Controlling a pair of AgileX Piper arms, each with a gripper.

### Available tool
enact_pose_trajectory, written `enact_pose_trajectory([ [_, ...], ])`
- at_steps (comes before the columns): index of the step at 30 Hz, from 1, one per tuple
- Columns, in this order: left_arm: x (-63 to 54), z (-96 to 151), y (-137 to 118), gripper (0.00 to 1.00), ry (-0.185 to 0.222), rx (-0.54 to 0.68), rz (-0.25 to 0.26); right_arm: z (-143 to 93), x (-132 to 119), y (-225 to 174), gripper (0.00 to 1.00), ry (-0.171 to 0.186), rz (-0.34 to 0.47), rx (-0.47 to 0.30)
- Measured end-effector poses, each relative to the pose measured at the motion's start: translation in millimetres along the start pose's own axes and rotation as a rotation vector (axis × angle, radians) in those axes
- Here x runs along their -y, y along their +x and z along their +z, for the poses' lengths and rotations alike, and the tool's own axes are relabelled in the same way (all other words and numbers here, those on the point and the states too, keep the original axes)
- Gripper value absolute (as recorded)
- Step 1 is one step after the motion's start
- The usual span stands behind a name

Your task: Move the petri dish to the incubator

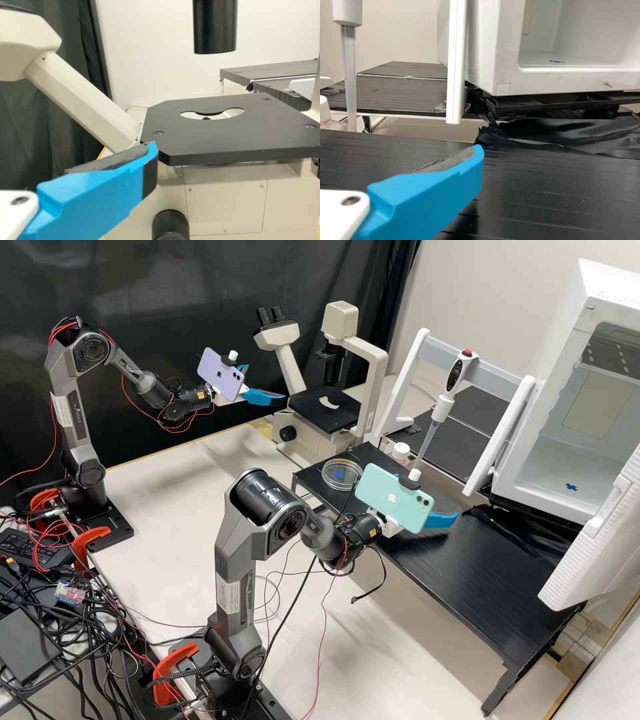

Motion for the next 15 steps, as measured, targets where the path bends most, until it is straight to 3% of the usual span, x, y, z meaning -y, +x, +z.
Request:
enact_pose_trajectory([
  [8,0.0,0.0,0.0,1.0,0.0,0.0,0.0,0.0,0.0,0.0,1.0,0.002,0.0,0.0],
  [12,0.0,0.0,0.0,1.0,0.0,0.0,0.0,-2.8,-0.9,-4.3,1.0,0.034,-0.007,-0.018],
  [15,0.0,0.0,0.0,1.0,0.0,0.0,0.0,-9.3,-3.1,-14.1,1.0,0.037,-0.016,-0.058],
])
